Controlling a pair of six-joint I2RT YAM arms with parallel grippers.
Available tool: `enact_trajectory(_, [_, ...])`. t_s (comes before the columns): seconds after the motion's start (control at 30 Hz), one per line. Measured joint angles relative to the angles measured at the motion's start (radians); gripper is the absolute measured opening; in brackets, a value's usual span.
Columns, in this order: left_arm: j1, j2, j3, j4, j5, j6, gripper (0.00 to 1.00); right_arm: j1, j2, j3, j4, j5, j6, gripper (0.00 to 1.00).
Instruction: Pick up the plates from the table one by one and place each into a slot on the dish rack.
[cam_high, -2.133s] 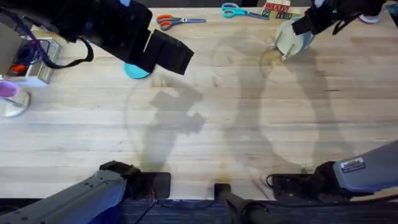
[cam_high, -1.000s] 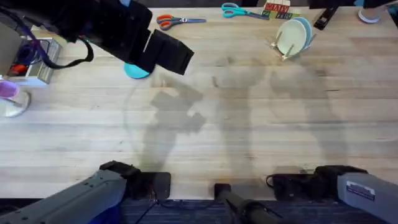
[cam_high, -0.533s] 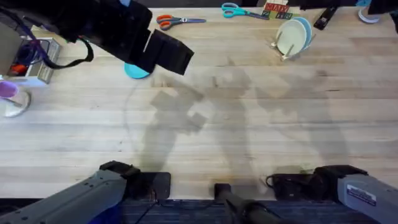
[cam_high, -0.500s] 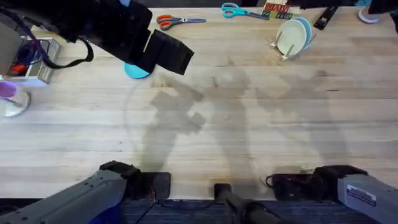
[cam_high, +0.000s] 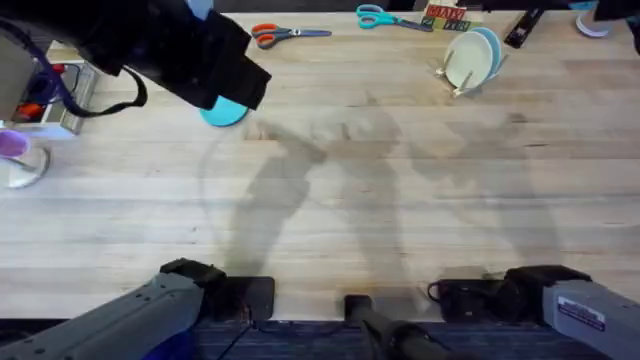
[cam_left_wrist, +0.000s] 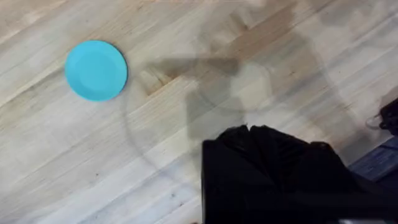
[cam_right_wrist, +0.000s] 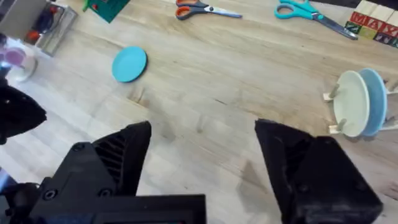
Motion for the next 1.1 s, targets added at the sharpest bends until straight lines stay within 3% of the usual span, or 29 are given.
enact_trajectory(0.17, [0.007,0.000,0.000,0.000,0.000,-0.012,0.042,0.000,0.000,0.000,0.000,0.000,0.000,0.995])
enact_trajectory(0.27, [0.047,0.004,0.000,-0.011,0.000,-0.025,0.042,0.000,0.000,0.000,0.000,0.000,0.000,0.995])
enact_trajectory(0.5, [0.212,0.036,0.000,-0.012,0.025,-0.026,0.042,0.000,0.000,0.000,0.000,0.000,0.001,0.995])
enact_trajectory(0.8, [0.461,0.067,0.000,-0.002,0.154,0.039,0.042,0.000,0.000,0.000,0.000,-0.003,0.003,0.995])
enact_trajectory(1.1, [0.607,0.196,0.000,0.013,0.281,0.104,0.042,0.000,0.000,0.000,0.000,-0.003,0.003,0.995])
